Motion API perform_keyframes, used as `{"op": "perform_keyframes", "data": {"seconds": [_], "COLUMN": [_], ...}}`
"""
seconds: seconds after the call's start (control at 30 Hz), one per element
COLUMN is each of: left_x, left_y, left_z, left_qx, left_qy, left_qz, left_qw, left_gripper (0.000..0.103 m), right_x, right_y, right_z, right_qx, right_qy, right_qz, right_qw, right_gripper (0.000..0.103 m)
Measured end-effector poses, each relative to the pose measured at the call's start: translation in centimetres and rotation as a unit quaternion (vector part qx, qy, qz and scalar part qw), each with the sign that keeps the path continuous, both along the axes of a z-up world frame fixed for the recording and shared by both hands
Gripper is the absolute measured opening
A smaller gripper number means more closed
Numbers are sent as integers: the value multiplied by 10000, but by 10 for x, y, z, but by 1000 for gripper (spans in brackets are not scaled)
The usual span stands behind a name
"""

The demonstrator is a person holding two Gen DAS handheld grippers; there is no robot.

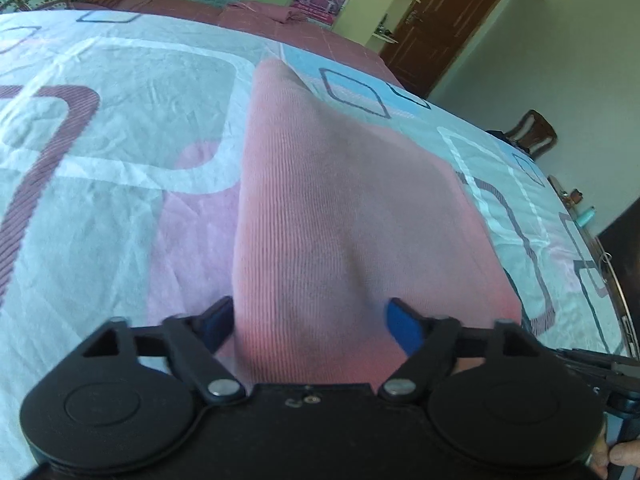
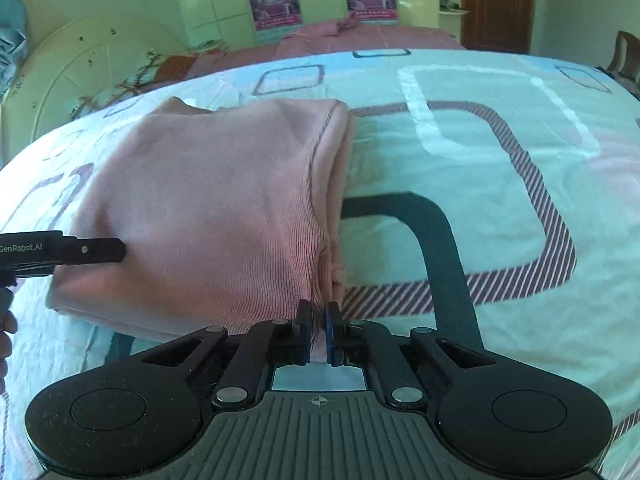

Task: Fold small clothes
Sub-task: 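Lift the folded edge with the right gripper and fold it over the bundle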

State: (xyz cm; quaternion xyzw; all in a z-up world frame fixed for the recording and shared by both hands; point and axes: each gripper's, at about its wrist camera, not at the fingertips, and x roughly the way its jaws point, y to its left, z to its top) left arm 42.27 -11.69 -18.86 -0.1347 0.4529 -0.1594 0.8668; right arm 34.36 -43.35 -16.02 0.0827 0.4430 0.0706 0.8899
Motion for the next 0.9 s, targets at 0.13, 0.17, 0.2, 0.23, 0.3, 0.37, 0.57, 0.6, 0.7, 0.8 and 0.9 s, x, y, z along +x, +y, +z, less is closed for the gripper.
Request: {"op": "perform_keyframes", "data": {"seconds": [0.13,0.17,0.2,0.23,0.3,0.37,0.57,0.6,0.7,0.8,0.9], "left_x": [6,10,16,23,38,50,66,67,69,71,72], "left_y": [8,10,10,10,12,13,6,3,-3,-11,-16], "left_z": [17,20,20,19,14,7,-10,-10,-12,-11,-8], "left_qx": [-64,-52,-33,-49,-191,-273,-357,-311,-258,-271,-227], "left_qy": [-200,-258,-263,-216,-86,23,124,85,25,32,51], "left_qz": [203,253,288,326,398,451,379,334,242,111,117], "left_qw": [9996,9993,9992,9992,9990,9986,9986,9989,9994,9996,9997], "left_gripper": [95,98,97,97,97,95,91,92,88,68,58], "right_x": [2,6,13,22,42,63,106,109,114,118,120], "right_y": [-9,-10,-10,-10,-11,-14,-15,-14,-9,-3,-1], "right_z": [11,14,16,16,14,8,-18,-22,-26,-28,-29], "right_qx": [336,389,447,484,655,890,1191,1189,1156,1165,1256], "right_qy": [-192,-279,-308,-305,-291,-190,68,86,-59,-77,3], "right_qz": [-147,-180,-150,-145,-141,-254,-395,-386,-301,-253,-196], "right_qw": [9991,9987,9984,9983,9973,9955,9921,9921,9928,9928,9919], "right_gripper": [70,74,74,74,74,74,74,74,74,63,35]}}
